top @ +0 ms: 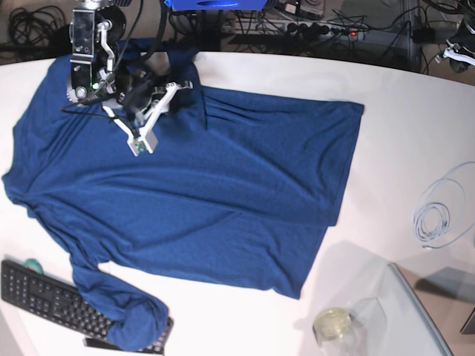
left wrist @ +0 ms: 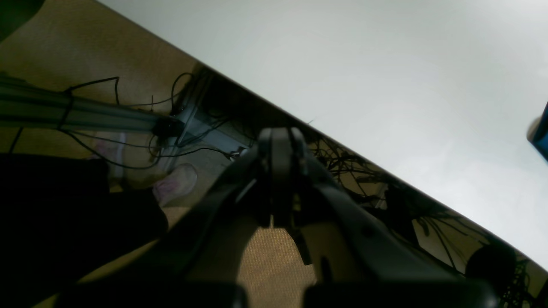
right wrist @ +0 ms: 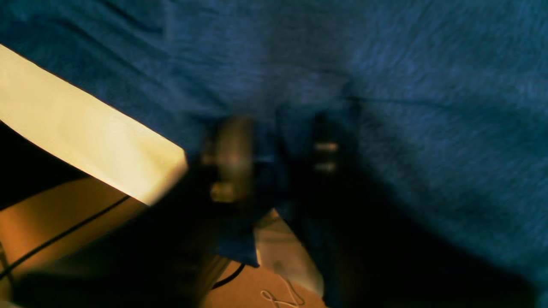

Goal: Layout the t-shirt on the table in an organized manner, then fold the t-shirt properly
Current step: 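Press the right gripper onto the shirt body near the collar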

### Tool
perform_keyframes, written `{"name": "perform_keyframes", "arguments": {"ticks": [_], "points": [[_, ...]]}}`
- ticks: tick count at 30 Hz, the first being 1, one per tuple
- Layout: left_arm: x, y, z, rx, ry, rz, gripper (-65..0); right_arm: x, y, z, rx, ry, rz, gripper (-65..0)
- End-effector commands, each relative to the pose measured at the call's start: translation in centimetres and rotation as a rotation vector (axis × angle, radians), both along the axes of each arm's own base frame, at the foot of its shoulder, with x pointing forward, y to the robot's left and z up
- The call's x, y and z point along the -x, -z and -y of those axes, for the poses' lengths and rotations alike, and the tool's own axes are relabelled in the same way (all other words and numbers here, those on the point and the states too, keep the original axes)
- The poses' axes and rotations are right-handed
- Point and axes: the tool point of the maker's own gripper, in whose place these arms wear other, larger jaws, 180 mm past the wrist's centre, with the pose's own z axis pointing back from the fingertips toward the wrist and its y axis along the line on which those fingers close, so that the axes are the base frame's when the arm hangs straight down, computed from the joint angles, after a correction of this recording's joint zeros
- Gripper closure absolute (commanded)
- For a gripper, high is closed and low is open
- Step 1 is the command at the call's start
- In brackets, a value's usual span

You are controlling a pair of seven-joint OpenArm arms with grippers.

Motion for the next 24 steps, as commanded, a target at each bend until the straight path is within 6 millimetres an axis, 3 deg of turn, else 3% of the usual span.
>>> {"name": "perform_keyframes", "arguments": {"ticks": [1, 8, 14, 17, 24], "points": [[-0.6, -1.1, -0.7, -0.029, 0.010, 0.027, 0.0, -1.1, -1.0, -0.3, -0.015, 0.003, 0.048, 0.0], [-0.5, -1.0, -0.6, -0.025, 0.008, 0.027, 0.0, -1.0, -3.4, 0.4, 0.014, -0.001, 0.102, -0.3], [-0.2, -0.3, -0.6, -0.007, -0.005, 0.020, 0.0, -2.0, -9.5, 2.0, 0.098, -0.018, 0.229, -0.3], [-0.2, 0.6, -0.6, 0.022, -0.028, 0.021, 0.0, -2.5, -10.9, 2.4, 0.110, -0.012, 0.279, -0.3], [-0.1, 1.0, -0.5, 0.032, -0.033, 0.017, 0.0, -6.6, -14.0, 6.3, 0.152, 0.108, 0.422, -0.3]]}}
